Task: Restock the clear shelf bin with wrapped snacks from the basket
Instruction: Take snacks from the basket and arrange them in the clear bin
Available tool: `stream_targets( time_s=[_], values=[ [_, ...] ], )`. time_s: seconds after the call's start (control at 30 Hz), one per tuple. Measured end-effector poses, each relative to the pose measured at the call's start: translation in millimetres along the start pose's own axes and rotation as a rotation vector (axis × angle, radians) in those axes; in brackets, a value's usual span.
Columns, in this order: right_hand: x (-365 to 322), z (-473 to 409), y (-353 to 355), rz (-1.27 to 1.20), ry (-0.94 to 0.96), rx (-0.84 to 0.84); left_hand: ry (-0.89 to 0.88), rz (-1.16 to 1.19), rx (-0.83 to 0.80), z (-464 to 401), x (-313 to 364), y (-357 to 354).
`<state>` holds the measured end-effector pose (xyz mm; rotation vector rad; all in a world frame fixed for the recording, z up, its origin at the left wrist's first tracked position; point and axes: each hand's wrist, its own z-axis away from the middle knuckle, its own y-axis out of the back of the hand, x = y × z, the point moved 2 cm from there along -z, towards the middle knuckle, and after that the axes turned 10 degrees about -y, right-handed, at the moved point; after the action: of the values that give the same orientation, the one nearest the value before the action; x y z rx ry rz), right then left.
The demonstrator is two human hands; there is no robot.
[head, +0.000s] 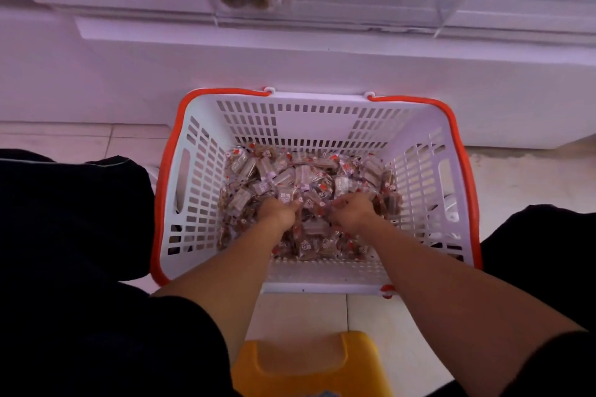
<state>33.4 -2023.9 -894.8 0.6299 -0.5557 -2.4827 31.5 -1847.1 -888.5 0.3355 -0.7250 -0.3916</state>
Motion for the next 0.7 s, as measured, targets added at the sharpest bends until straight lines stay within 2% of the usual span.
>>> stream_targets(
  time_s=[0.07,0.2,0.3,0.37,0.43,0.53,0.63,0.7],
  values=[
    [1.2,0.5,-4.5,-0.004,-0.006,-0.027,0.003,0.067,-0.002,-1.6,1.4,3.3],
    [0.9,7.9,6.8,-0.164,-0.087,-0.057,-0.052,0.164,-0.02,2.7,6.2,11.8],
    [-14.8,26.4,31.9,-0.193,-0.058,-0.083,-0.084,0.225,-0.069,13.5,11.6,24.6],
    [-34.6,44.4,51.8,-0.231,-0.014,-0.164,-0.104,0.216,-0.141,23.0,15.0,35.6],
    [-57.0,66.3,72.2,-0.229,0.021,-0.343,-0.152,0.238,-0.276,35.5,25.5,46.9],
    [-90.3,98.5,104.9,-0.177,0.115,-0.586,-0.309,0.207,-0.433,54.8,60.1,75.8],
    [-118.4,131.4,141.6,-0.258,0.263,-0.593,-0.494,0.175,-0.518,77.4,112.7,111.8],
    [-132.3,160.0,160.9,-0.305,0.365,-0.608,-0.61,0.098,-0.512,99.4,146.7,135.0]
  ],
)
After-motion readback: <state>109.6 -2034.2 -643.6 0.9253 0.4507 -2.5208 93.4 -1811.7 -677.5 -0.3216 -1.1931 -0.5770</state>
